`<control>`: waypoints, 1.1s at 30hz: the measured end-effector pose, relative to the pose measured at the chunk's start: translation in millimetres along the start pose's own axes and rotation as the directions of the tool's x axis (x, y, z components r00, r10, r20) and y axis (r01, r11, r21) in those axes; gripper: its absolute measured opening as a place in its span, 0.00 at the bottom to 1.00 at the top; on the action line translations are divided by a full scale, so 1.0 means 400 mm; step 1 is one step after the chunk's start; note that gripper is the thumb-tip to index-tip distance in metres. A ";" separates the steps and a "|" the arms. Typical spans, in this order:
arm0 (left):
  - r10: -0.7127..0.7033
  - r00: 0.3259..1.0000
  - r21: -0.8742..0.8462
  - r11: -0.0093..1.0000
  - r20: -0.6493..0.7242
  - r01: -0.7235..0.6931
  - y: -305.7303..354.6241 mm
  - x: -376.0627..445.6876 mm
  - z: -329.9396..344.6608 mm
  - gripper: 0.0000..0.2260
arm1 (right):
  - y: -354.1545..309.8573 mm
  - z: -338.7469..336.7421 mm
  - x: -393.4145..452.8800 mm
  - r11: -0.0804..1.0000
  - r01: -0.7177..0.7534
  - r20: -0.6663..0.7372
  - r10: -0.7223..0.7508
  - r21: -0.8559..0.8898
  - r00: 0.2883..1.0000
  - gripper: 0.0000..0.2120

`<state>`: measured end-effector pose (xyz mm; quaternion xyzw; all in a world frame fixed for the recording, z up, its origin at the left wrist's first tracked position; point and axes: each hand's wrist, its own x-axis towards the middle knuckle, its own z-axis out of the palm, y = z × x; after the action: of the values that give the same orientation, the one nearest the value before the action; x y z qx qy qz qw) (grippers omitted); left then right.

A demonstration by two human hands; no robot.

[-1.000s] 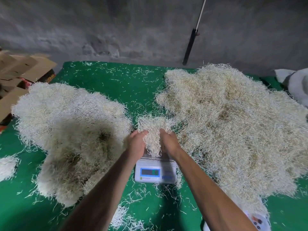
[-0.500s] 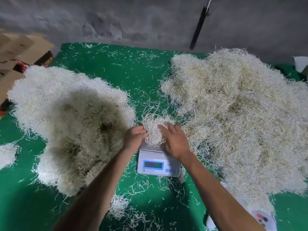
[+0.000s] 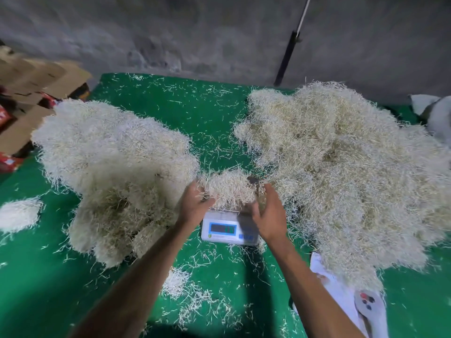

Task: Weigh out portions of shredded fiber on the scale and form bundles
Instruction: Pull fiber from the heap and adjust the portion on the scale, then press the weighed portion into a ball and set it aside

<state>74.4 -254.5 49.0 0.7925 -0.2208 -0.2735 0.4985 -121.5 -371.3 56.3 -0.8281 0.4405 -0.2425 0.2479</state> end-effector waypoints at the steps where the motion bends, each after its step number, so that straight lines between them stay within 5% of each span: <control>1: -0.014 1.000 -0.034 0.999 0.010 0.015 -0.019 -0.020 -0.009 0.41 | 0.019 0.007 -0.030 0.996 -0.083 0.016 0.084 -0.010 0.996 0.26; 5: -0.075 0.984 0.225 0.974 0.159 0.038 -0.149 -0.148 -0.035 0.34 | 0.077 0.066 -0.200 0.972 -0.232 0.193 0.237 -0.049 0.952 0.20; 8: -0.114 0.947 0.623 0.775 0.301 -0.105 -0.303 -0.264 -0.037 0.34 | 0.125 0.144 -0.355 0.939 -0.132 0.395 0.257 -0.317 0.882 0.35; 10: -0.080 0.934 0.709 0.675 0.348 -0.206 -0.371 -0.326 -0.029 0.33 | 0.147 0.182 -0.423 0.902 -0.041 0.428 0.244 -0.430 0.870 0.36; 26: -0.120 0.942 0.743 0.649 0.313 -0.164 -0.364 -0.360 -0.015 0.32 | 0.127 0.178 -0.445 0.897 -0.069 0.371 0.249 -0.436 0.895 0.35; 30: -0.012 0.993 0.639 0.766 0.121 -0.069 -0.257 -0.305 -0.003 0.25 | 0.094 0.123 -0.326 0.934 -0.113 0.246 0.204 -0.337 0.948 0.25; 33: 0.132 0.991 0.460 0.879 0.016 -0.125 -0.129 -0.234 0.006 0.18 | 0.045 0.069 -0.184 0.980 -0.044 0.048 0.055 -0.195 0.997 0.19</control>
<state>6.3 -176.9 21.0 0.8736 -0.3273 -0.1736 0.3154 -151.8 -312.0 10.7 -0.8433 0.4758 -0.1698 0.1836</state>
